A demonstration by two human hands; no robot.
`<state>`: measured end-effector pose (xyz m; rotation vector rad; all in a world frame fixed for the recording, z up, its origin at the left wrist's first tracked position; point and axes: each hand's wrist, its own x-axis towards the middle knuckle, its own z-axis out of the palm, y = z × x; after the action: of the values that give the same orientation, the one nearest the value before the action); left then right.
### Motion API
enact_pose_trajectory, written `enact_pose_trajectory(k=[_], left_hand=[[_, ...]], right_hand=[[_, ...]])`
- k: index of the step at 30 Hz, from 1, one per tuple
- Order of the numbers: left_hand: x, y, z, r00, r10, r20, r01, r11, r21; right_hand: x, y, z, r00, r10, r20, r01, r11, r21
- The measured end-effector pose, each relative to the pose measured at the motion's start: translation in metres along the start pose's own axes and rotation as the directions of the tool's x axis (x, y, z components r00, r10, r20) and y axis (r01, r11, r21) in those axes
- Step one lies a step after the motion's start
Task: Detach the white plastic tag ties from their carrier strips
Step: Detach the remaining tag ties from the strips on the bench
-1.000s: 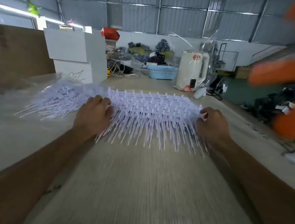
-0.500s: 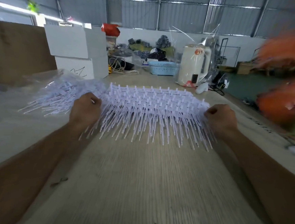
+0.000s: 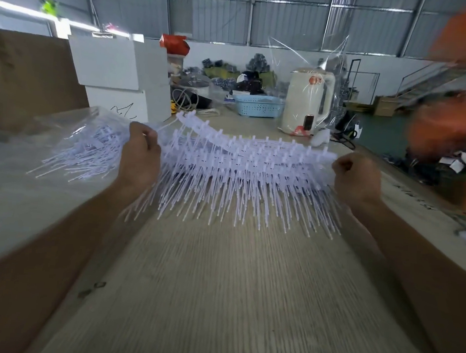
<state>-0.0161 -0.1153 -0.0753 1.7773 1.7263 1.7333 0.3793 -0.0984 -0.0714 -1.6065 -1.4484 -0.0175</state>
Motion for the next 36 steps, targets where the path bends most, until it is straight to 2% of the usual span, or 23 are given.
enact_pose_trajectory(k=[3, 6, 10, 13, 15, 18, 21, 24, 28, 31, 36], left_hand=[[0.001, 0.004, 0.0, 1.0, -0.001, -0.001, 0.001, 0.997, -0.074], [-0.001, 0.009, 0.001, 1.0, -0.019, 0.005, 0.019, 0.988, -0.153], [0.0, 0.016, 0.0, 0.996, -0.091, 0.011, 0.091, 0.963, -0.252], [-0.002, 0.016, 0.003, 0.98, -0.18, 0.083, 0.196, 0.947, -0.256], [0.0, 0.016, 0.003, 0.955, -0.262, 0.14, 0.29, 0.924, -0.249], [0.003, 0.014, -0.002, 0.921, -0.334, 0.199, 0.375, 0.897, -0.232], [0.003, 0.013, -0.006, 0.903, -0.368, 0.224, 0.42, 0.868, -0.265], [0.002, 0.011, -0.008, 0.913, -0.349, 0.21, 0.394, 0.888, -0.239], [-0.001, 0.011, -0.01, 0.927, -0.312, 0.209, 0.354, 0.911, -0.212], [-0.003, 0.012, -0.011, 0.935, -0.28, 0.219, 0.327, 0.92, -0.216], [-0.004, 0.01, -0.015, 0.945, -0.214, 0.248, 0.271, 0.936, -0.225]], right_hand=[[0.001, -0.003, -0.003, 0.997, -0.011, -0.076, 0.016, 0.998, 0.058], [-0.002, -0.001, 0.001, 1.0, 0.003, -0.003, -0.003, 1.0, 0.031], [0.001, 0.002, 0.001, 0.999, -0.019, -0.036, 0.021, 0.997, 0.071], [-0.004, 0.004, 0.007, 0.99, -0.018, 0.139, 0.021, 1.0, -0.018], [-0.008, 0.007, 0.009, 0.979, -0.004, 0.204, 0.02, 0.997, -0.076], [-0.005, -0.001, 0.004, 0.989, -0.035, 0.141, 0.052, 0.992, -0.113], [-0.006, -0.017, 0.007, 0.985, -0.151, 0.085, 0.158, 0.984, -0.087], [-0.008, -0.043, 0.017, 0.952, -0.279, 0.125, 0.282, 0.959, -0.008], [-0.002, -0.087, 0.048, 0.855, -0.427, 0.295, 0.409, 0.904, 0.124], [0.005, -0.125, 0.077, 0.802, -0.488, 0.344, 0.468, 0.872, 0.145], [0.021, -0.189, 0.119, 0.814, -0.46, 0.355, 0.464, 0.882, 0.08]])
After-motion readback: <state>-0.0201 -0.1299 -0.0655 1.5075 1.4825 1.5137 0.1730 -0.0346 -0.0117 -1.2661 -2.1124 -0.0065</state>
